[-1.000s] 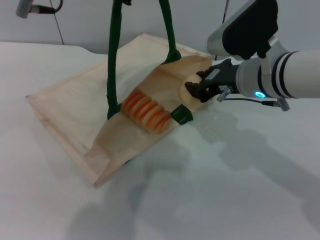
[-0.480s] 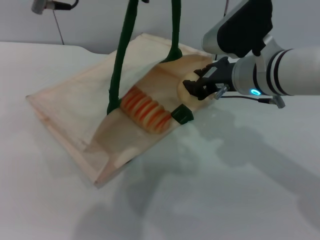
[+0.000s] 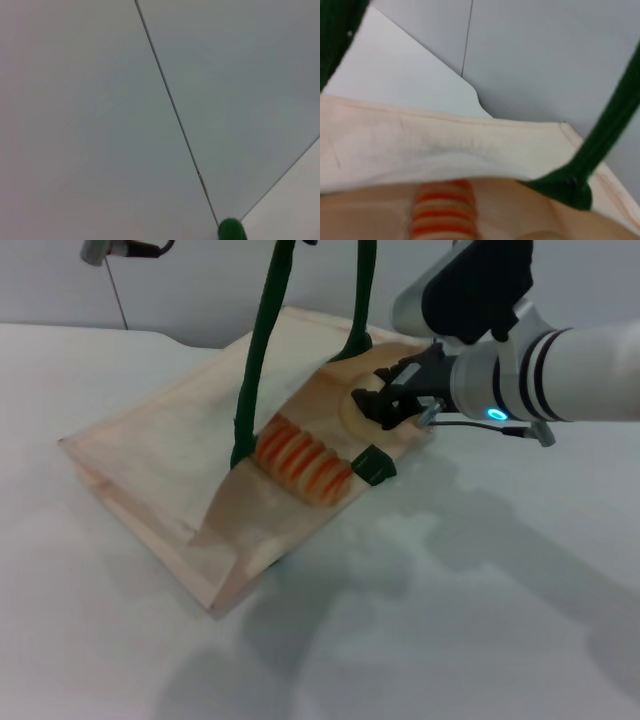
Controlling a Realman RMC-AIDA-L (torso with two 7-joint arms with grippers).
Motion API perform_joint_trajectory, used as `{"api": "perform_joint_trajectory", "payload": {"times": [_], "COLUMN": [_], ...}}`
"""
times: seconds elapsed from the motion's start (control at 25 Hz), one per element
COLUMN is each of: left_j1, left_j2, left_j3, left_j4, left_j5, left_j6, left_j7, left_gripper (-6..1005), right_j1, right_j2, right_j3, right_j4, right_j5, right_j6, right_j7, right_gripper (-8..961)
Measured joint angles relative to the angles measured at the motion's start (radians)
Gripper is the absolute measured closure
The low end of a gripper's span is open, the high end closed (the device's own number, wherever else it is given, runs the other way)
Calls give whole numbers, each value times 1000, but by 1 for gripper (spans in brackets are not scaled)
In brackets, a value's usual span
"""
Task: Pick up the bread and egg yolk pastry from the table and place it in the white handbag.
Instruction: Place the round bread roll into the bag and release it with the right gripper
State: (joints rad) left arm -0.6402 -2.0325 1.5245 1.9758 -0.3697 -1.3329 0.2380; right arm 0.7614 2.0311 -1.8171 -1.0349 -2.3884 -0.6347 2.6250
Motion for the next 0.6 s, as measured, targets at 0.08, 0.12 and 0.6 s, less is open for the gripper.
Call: {"api": "perform_joint_trajectory", "payload": {"times": [0.08,0.12,0.6], "left_j1": [0,0,-6], "left_j2": [0,0,1], "left_j3": [0,0,0], "left_j4": [-1,-1,-1], "left_j5": [0,0,-14], "left_j6": [0,0,0], "left_j7": [0,0,0], "left_gripper": [878,878,878], "right_j1": [8,12,87], "right_j2": [1,1,0], "right_j3": [-4,-6,-59], "right_j4": [3,5,106], "right_j5": [0,1,66], "right_j6": [5,8,82], "right_j7": [0,0,-2], "right_gripper": [625,626,630]}}
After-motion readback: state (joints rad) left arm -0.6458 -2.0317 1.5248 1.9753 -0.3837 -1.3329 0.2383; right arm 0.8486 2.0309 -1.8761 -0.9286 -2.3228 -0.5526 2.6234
